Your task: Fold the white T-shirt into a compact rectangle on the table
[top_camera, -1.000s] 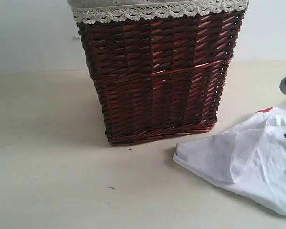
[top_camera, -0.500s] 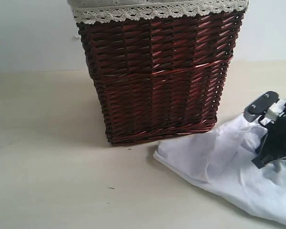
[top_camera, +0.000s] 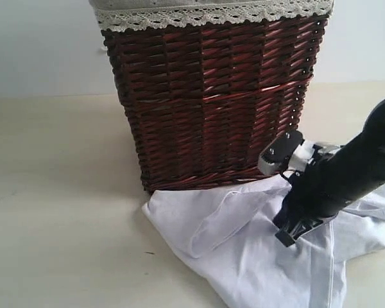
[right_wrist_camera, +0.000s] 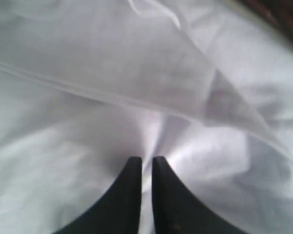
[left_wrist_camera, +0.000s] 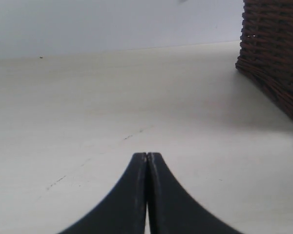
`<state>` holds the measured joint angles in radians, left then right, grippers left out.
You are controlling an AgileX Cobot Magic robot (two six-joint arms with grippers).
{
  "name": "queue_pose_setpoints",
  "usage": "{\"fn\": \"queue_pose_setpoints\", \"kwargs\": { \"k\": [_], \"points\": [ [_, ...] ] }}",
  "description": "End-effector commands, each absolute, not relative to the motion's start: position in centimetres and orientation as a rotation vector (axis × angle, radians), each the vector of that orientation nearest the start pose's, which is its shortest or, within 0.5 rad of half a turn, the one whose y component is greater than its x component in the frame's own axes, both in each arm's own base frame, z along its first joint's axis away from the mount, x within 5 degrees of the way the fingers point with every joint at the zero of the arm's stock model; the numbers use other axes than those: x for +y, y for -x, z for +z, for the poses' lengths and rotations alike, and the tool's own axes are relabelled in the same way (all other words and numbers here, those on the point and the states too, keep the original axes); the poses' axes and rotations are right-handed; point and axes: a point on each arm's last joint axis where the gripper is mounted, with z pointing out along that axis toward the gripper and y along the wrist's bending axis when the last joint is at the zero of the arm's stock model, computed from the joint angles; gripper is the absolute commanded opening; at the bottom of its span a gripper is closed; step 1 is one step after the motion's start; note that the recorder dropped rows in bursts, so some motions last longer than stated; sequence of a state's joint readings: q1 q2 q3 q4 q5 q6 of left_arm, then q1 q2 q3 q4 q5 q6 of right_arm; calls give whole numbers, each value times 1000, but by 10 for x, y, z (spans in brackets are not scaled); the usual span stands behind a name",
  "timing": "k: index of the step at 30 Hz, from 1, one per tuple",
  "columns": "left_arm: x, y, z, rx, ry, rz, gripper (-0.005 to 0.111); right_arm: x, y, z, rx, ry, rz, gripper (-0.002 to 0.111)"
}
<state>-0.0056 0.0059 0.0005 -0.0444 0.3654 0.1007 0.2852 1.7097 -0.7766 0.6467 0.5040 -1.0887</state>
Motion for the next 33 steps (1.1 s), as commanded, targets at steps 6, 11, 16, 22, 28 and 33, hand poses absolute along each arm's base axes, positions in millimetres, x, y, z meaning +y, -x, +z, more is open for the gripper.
{"fn": "queue_pose_setpoints", "kwargs": {
  "k": [6, 11, 16, 22, 28, 33],
  "points": [
    [-2, -53, 181, 1840, -76, 18, 0, 116, -241, 235, 2110, 1166, 484, 41],
    [-2, -53, 181, 1840, -76, 18, 0, 136, -258, 222, 1790, 1295, 581, 12],
    [-2, -53, 181, 1840, -76, 18, 0, 150, -282, 182, 1832, 1334, 725, 0],
    [-2, -53, 181, 1840, -76, 18, 0, 159, -343, 178, 1850, 1236, 569, 0],
    [-2, -53, 181, 1840, -76, 18, 0, 168, -386, 194, 1834, 979, 566, 0],
    [-2, -53, 181, 1840, -76, 18, 0, 181, -398, 184, 1836, 973, 584, 0]
  ]
}}
